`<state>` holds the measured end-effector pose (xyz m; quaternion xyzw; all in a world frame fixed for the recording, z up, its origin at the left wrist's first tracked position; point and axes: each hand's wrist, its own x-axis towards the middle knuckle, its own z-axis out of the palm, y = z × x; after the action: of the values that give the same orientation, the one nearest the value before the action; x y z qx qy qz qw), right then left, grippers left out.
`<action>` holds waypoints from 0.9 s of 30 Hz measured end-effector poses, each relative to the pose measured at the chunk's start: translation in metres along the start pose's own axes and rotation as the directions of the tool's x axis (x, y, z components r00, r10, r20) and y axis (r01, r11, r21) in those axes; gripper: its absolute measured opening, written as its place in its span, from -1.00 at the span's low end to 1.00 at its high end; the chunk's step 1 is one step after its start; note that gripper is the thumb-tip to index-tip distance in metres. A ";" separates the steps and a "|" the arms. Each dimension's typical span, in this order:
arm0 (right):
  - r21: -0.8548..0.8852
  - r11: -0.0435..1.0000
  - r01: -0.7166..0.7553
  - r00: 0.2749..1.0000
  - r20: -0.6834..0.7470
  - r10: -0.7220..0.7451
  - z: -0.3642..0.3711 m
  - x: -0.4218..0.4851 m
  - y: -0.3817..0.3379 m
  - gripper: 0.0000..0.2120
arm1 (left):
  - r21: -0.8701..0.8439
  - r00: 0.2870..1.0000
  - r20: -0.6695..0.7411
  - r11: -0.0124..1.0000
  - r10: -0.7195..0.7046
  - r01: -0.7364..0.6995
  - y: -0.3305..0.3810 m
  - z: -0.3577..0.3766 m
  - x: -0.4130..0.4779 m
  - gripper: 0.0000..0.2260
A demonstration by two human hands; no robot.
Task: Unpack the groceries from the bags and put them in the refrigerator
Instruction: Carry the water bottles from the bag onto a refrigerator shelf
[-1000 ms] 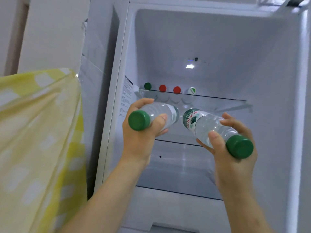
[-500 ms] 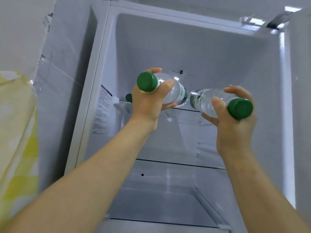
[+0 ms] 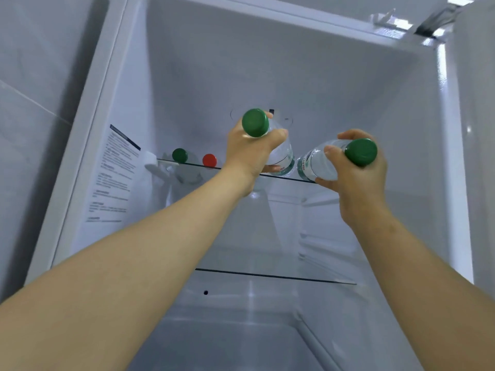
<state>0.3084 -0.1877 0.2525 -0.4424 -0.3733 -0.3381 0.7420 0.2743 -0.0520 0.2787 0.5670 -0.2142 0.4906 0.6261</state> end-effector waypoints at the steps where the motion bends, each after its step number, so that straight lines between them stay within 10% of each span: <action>1: -0.018 1.000 -0.001 1.000 0.018 0.002 -0.001 0.003 0.001 -0.76 | 0.027 1.000 0.005 1.000 0.015 -0.015 -0.002 0.001 0.003 -0.78; 18: -0.274 0.961 -0.022 0.993 0.109 0.054 -0.010 0.047 0.027 -0.80 | 0.428 0.971 0.234 0.893 0.038 -0.138 -0.033 0.027 0.029 -0.72; 27: -0.400 0.916 0.026 0.984 0.172 0.047 -0.017 0.061 0.040 -0.82 | 0.760 0.940 0.320 0.559 0.121 -0.331 -0.049 0.030 0.047 -0.63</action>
<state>0.3764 -0.1985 0.2824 -0.6154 -0.3586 -0.3626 0.6010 0.3451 -0.0564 0.3011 0.8082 -0.1119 0.5411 0.2037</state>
